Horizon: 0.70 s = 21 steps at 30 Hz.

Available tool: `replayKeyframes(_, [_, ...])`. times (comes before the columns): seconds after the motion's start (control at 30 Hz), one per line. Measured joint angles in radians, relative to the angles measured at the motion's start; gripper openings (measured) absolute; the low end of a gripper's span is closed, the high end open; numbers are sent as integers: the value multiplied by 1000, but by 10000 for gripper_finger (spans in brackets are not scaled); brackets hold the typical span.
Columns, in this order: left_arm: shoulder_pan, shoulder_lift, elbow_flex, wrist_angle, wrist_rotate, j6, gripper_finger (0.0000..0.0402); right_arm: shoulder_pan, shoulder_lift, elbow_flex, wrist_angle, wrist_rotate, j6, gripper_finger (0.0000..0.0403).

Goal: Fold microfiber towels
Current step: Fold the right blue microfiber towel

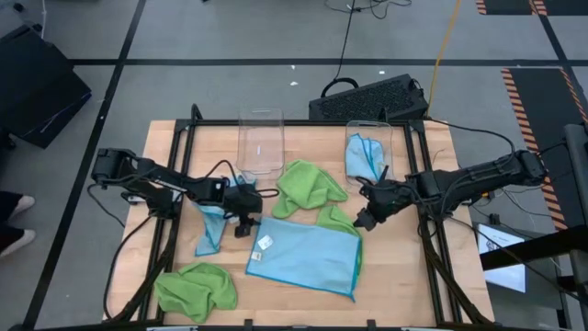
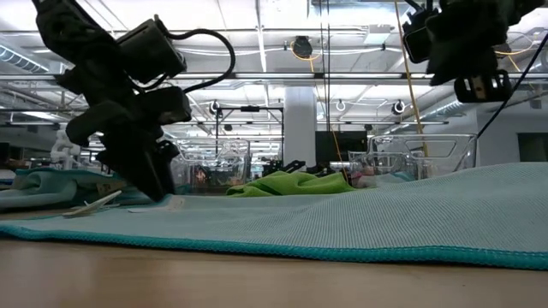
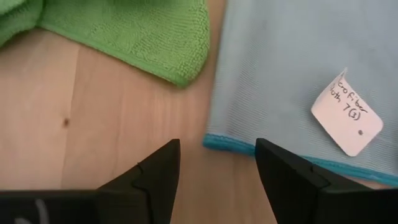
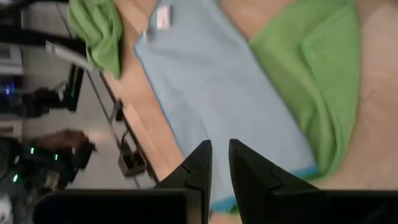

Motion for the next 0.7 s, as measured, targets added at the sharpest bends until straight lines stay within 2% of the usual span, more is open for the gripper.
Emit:
replayKeyframes(0.2, [12,0,-31,80,55,-44,209,0,5,0,52,62,29,50])
replayKeyframes(0.37, [14,57,-31,117,91,-69,199,0,15,0,74,91,56,50])
replayKeyframes(0.53, [10,127,-29,201,87,-105,151,0,24,0,101,90,76,50])
replayKeyframes(0.7, [9,141,-29,200,51,-114,70,3,24,0,101,85,87,50])
